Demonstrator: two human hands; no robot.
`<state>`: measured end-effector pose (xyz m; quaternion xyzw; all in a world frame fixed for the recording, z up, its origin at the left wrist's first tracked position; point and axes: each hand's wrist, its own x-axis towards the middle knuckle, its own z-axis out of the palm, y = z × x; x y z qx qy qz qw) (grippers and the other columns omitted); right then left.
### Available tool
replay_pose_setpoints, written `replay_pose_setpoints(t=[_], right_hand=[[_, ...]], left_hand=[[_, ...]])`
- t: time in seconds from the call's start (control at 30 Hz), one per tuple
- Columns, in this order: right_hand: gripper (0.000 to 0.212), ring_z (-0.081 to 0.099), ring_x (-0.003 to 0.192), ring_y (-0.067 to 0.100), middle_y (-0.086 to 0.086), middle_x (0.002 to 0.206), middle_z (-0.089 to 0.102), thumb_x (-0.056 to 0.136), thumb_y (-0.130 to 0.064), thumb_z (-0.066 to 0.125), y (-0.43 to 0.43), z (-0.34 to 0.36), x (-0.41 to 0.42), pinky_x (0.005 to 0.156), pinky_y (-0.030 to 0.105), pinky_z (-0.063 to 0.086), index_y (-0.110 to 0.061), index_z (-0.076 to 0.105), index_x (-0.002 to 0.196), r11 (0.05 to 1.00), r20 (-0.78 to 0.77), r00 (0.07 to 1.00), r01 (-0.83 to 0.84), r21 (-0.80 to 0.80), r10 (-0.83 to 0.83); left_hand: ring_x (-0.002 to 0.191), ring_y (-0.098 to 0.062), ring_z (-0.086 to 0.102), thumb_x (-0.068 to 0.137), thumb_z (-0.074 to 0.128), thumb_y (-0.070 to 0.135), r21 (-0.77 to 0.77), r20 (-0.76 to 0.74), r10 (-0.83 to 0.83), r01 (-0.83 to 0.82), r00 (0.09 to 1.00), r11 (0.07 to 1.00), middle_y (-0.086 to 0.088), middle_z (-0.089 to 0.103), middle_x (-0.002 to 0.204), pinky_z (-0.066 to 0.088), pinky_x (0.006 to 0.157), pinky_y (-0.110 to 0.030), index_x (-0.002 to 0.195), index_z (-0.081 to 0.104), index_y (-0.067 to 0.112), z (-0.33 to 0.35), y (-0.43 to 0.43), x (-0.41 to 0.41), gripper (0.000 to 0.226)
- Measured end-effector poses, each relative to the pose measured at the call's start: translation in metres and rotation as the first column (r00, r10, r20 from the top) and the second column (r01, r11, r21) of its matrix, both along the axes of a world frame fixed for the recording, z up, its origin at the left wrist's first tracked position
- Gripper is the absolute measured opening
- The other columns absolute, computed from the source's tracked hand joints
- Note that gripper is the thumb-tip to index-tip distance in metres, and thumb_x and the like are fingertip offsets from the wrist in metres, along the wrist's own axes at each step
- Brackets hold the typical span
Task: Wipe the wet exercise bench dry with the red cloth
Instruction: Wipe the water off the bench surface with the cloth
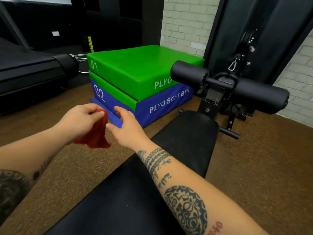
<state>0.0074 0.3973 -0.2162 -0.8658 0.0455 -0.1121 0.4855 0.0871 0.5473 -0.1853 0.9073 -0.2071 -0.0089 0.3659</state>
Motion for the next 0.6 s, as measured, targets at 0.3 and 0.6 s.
replay_pose_setpoints(t=[0.3, 0.6], right_hand=[[0.025, 0.065, 0.079, 0.021, 0.001, 0.085, 0.068, 0.091, -0.045, 0.067, 0.0, -0.031, 0.006, 0.076, 0.035, 0.053, -0.021, 0.066, 0.086, 0.986, -0.2, 0.967, -0.167, -0.018, 0.16], [0.045, 0.066, 0.086, 0.021, 0.0, 0.087, 0.07, 0.083, -0.067, 0.062, -0.021, -0.045, 0.003, 0.079, 0.036, 0.054, -0.023, 0.059, 0.076, 0.959, -0.297, 0.952, -0.146, -0.241, 0.071]], left_hand=[[0.077, 0.01, 0.065, 0.082, 0.078, 0.03, 0.036, -0.016, -0.106, 0.106, 0.994, 0.994, 0.03, 0.07, 0.081, 0.044, 0.063, -0.003, 0.08, 0.077, 0.04, -0.005, 0.02, 0.001, 0.011], [0.075, -0.01, 0.066, 0.085, 0.075, 0.035, 0.051, 0.02, 0.06, -0.061, 0.998, 0.997, 0.022, 0.071, 0.077, 0.053, 0.062, -0.025, 0.09, 0.065, 0.056, 0.004, 0.04, 0.006, 0.024]])
